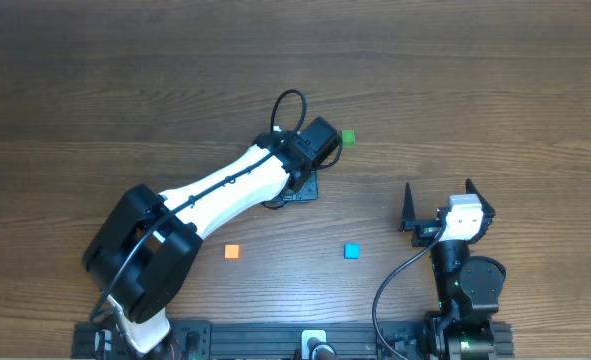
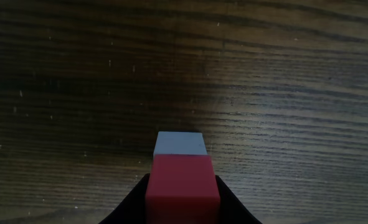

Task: Stack Cubes

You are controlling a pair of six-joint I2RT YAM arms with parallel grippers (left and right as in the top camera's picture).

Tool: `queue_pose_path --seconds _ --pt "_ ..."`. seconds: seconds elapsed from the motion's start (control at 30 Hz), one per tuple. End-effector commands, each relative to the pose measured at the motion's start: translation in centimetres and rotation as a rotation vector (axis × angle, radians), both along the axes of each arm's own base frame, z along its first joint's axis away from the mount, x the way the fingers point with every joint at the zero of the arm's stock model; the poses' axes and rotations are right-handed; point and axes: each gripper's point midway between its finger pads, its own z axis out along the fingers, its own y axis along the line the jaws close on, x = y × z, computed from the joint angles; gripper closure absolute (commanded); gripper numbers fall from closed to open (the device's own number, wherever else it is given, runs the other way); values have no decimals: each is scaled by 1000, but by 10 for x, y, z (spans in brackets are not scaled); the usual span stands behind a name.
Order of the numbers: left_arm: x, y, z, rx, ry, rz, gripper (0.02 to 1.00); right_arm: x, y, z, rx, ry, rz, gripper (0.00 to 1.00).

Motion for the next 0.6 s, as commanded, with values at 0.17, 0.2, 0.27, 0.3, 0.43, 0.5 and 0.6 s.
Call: queue_pose_path --seconds 0.17,0.2,0.27,0.3,0.43,0.5,0.6 --pt "1 6 -9 22 10 24 820 0 -1 -1 2 -2 -2 9" --pt "1 6 -9 23 11 24 816 0 -1 -1 2 -2 -2 7" --pt "1 6 -10 25 12 24 809 0 -1 -1 2 -2 -2 7" --pt "1 6 -10 25 13 24 809 0 -1 -1 2 -2 -2 9" --pt "1 6 -11 26 14 24 763 0 -1 -1 2 -2 -2 9" --pt "1 6 -10 25 13 24 735 0 -1 -1 2 -2 -2 7" --pt "1 6 -10 25 13 24 676 0 -1 -1 2 -2 -2 9"
